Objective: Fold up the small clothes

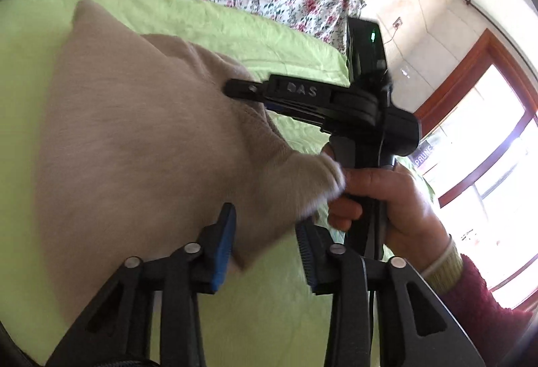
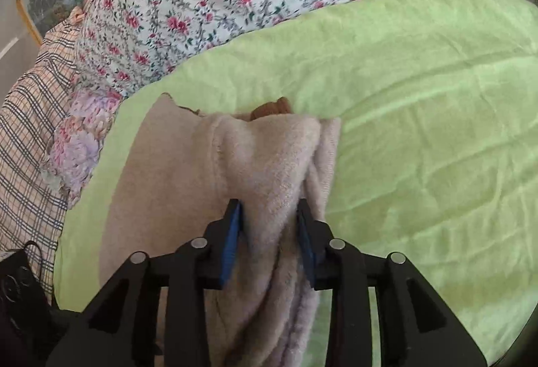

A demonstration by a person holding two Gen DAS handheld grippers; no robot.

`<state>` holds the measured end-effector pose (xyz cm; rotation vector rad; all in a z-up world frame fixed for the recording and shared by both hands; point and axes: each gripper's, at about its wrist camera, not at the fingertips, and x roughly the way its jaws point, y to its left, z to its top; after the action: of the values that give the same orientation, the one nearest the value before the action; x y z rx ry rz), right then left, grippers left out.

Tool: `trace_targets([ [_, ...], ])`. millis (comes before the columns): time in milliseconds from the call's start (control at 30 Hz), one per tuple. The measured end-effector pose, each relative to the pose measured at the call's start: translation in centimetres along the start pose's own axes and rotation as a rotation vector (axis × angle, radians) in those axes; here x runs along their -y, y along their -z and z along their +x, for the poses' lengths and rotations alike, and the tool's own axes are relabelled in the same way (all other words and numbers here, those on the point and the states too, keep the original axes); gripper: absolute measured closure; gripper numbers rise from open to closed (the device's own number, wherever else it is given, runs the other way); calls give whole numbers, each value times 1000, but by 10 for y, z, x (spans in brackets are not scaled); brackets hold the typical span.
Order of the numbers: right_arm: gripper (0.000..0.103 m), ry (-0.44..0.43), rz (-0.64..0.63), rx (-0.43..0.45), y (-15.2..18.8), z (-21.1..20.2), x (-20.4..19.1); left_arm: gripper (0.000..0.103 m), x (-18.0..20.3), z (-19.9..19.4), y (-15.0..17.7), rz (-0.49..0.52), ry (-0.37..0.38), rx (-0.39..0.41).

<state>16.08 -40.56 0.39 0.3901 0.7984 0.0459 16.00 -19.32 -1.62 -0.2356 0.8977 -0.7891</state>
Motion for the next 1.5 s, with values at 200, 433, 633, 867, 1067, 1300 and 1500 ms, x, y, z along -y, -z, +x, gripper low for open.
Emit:
trace_targets([
  [200, 29, -46, 69, -7, 21, -25, 8, 37, -29, -44, -5, -59, -71, 71],
  [433, 27, -117, 131, -41, 33, -23, 17, 21, -93, -47, -32, -192, -119, 56],
  [633, 27, -155, 152, -96, 27, 6, 19, 18, -130, 0, -53, -236, -72, -77],
  [867, 65, -225, 231, -103, 25, 18, 14, 49, -142, 15, -56, -221, -15, -58],
  [1067, 72, -250, 186, -75, 37, 1, -29, 57, -126, -41, -38, -187, -29, -6],
  [1300, 72, -414, 98, -118, 86, 5, -113, 57, -122, -156, 27, -173, -88, 36],
  [1500, 72, -463, 52, -193, 129, 29, -156, 55, -152, -200, 82, -216, -141, 13],
])
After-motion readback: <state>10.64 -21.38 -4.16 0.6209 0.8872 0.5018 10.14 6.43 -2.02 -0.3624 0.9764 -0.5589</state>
